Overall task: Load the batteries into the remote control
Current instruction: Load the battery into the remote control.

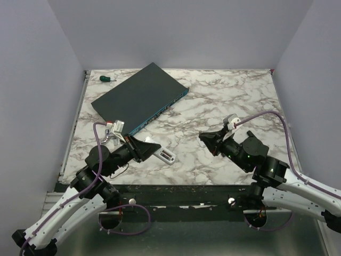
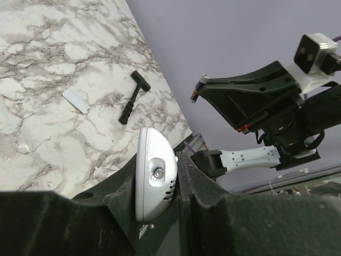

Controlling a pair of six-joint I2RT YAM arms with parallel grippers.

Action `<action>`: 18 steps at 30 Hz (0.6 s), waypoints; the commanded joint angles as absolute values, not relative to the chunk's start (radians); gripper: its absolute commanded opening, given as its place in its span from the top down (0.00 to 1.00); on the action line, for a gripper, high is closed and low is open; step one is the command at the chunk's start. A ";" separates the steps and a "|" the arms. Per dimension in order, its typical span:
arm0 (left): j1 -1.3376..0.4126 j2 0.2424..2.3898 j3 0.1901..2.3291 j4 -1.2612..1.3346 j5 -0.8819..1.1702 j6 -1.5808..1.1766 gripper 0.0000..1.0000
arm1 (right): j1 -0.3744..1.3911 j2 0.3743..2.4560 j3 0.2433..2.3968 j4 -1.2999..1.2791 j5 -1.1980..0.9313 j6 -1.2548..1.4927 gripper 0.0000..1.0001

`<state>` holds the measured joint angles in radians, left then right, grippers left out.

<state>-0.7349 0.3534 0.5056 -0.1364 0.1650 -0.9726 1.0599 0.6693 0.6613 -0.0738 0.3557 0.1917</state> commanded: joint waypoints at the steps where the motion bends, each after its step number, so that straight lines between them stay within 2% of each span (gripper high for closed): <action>1: -0.732 0.387 0.507 -0.097 0.202 -0.993 1.00 | 1.059 0.688 0.738 -0.093 0.123 0.027 0.99; 4: -0.733 0.391 0.493 -0.072 0.220 -0.999 1.00 | 1.059 0.733 0.783 -0.120 -0.036 -0.032 0.99; 10: -0.734 0.407 0.463 -0.009 0.247 -1.011 1.00 | 1.059 0.824 0.824 -0.130 -0.199 -0.103 0.99; 15: -0.734 0.425 0.456 -0.006 0.246 -1.011 1.00 | 1.060 0.829 0.764 -0.014 -0.330 -0.104 0.99; 18: -0.733 0.438 0.459 -0.005 0.239 -1.008 1.00 | 1.059 0.818 0.724 0.080 -0.339 -0.086 0.99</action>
<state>-0.7353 0.4263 0.4595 -0.0570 0.2214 -1.0008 1.0599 0.8352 0.7689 -0.0494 -0.2344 -0.0746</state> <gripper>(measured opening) 0.273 0.125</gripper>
